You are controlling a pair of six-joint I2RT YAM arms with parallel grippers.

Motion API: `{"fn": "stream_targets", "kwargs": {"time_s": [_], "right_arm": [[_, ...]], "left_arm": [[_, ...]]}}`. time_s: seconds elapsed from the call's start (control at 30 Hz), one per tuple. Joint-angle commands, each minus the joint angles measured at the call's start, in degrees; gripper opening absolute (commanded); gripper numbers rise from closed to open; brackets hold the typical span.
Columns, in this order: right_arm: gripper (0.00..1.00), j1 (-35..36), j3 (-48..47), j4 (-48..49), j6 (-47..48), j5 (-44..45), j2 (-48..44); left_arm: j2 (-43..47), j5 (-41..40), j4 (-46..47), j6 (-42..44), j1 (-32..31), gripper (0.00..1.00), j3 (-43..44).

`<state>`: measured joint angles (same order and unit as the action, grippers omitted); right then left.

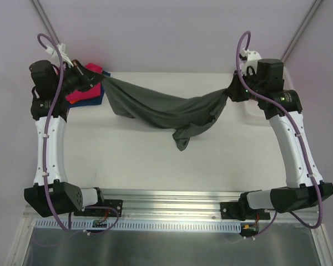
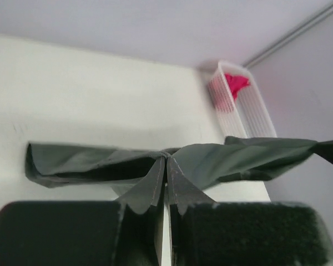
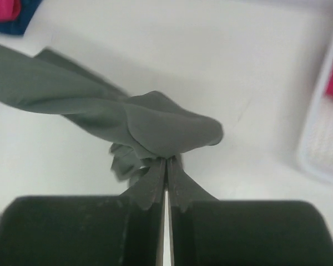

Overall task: Fold and stack the t-shirts
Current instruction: Flatten out the tshirt

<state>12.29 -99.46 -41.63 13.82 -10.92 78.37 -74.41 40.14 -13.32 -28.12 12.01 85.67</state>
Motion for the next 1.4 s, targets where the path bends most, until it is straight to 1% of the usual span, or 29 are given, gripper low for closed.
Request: {"fn": "stream_targets", "kwargs": {"time_s": [0.0,0.07,0.1,0.13,0.23,0.3,0.33,0.47,0.53,0.67,0.73,0.83,0.87,0.93,1.03,1.17,1.23,1.37], "right_arm": [[0.02,0.6,8.0,-5.3,-5.5,-9.0,-0.4],[0.07,1.2,12.7,-5.7,-7.0,-11.0,-0.7],[0.07,1.4,13.9,-5.9,-7.4,-11.6,-0.8],[0.08,2.2,15.9,-6.0,-7.6,-11.8,-1.4],[0.07,2.8,17.5,-5.8,-7.9,-12.8,-1.5],[0.01,2.8,17.9,-5.3,-8.4,-13.3,-0.9],[0.01,2.8,17.9,-5.0,-8.5,-13.2,-0.6],[0.01,2.8,17.5,-4.5,-9.0,-13.9,1.0],[0.01,2.9,17.8,-4.4,-9.3,-14.0,1.0],[0.01,3.0,18.9,-4.2,-9.7,-13.9,0.6],[0.01,2.9,19.2,-3.8,-9.8,-13.3,0.4],[0.01,2.8,19.0,-3.5,-9.9,-12.9,0.6],[0.01,2.9,18.9,-3.5,-9.9,-12.8,0.7],[0.01,2.9,18.3,-3.2,-9.9,-12.5,1.1],[0.01,2.9,17.9,-3.2,-9.9,-12.3,1.7],[0.01,2.9,17.1,-3.0,-9.8,-12.2,2.4],[0.01,2.9,16.8,-3.0,-9.8,-11.9,2.6],[0.01,2.9,16.8,-3.0,-9.7,-11.6,2.8]], "left_arm": [[2.4,5.6,-4.0,-3.7,0.1,0.00,-8.3],[3.6,4.6,-5.5,-4.5,-0.1,0.51,-10.3],[4.3,3.3,-5.9,-4.5,-0.1,0.67,-10.8],[4.5,2.5,-6.4,-4.2,-0.2,0.99,-11.0],[3.6,-1.5,-6.4,-3.4,-0.3,0.99,-11.4],[0.0,-2.3,-7.3,-1.1,-0.2,0.99,-11.5],[-1.3,-2.6,-7.4,0.6,-0.2,0.99,-11.7],[-9.8,-1.0,-10.5,1.0,-0.3,0.99,-13.9],[-11.0,-0.6,-12.0,0.9,-0.5,0.99,-16.9],[-12.2,-3.7,-17.0,1.0,-0.5,0.99,-22.5],[-12.8,-3.5,-18.7,1.1,-0.5,0.99,-24.1],[-14.4,-2.5,-18.8,1.4,-0.4,0.99,-26.6],[-15.5,-2.6,-18.7,1.5,-0.5,0.98,-26.7],[-16.5,-3.0,-18.5,1.8,-0.4,0.90,-26.3],[-18.3,-2.7,-18.2,2.0,-0.3,0.83,-25.4],[-20.3,-2.8,-17.1,1.9,-0.4,0.75,-24.8],[-21.3,-2.4,-16.3,2.1,-0.3,0.74,-24.3],[-24.5,-1.3,-13.8,1.7,-0.4,0.68,-21.9]]}}
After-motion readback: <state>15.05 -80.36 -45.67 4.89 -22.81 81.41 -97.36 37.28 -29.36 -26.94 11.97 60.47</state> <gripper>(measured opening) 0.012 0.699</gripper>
